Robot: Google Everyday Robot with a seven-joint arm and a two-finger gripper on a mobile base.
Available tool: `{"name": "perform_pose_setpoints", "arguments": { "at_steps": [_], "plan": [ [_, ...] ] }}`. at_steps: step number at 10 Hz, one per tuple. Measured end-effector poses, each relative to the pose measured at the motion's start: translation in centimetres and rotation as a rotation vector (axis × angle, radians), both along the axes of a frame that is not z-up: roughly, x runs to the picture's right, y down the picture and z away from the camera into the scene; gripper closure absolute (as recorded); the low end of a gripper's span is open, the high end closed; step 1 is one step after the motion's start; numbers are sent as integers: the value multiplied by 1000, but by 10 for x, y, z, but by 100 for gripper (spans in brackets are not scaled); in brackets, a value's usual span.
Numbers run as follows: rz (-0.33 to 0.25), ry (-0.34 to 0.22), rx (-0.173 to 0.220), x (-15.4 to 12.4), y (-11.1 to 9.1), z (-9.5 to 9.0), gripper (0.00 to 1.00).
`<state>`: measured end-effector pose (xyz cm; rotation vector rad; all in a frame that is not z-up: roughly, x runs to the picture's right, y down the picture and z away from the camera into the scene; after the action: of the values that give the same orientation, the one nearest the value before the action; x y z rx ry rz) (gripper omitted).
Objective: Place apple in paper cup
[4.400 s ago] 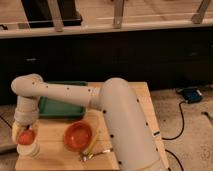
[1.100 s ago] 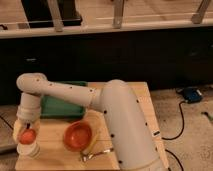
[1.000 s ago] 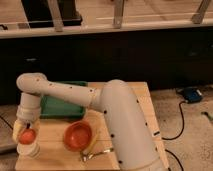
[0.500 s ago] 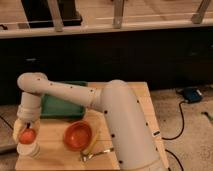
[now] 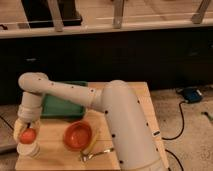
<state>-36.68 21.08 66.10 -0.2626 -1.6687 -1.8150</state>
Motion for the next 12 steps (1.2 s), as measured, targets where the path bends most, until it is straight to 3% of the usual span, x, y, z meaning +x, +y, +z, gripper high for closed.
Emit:
{"name": "perform_pose_setpoints", "arguments": {
  "at_steps": [12],
  "plan": [
    [11, -3, -23, 4, -1, 0, 49]
  ]
}}
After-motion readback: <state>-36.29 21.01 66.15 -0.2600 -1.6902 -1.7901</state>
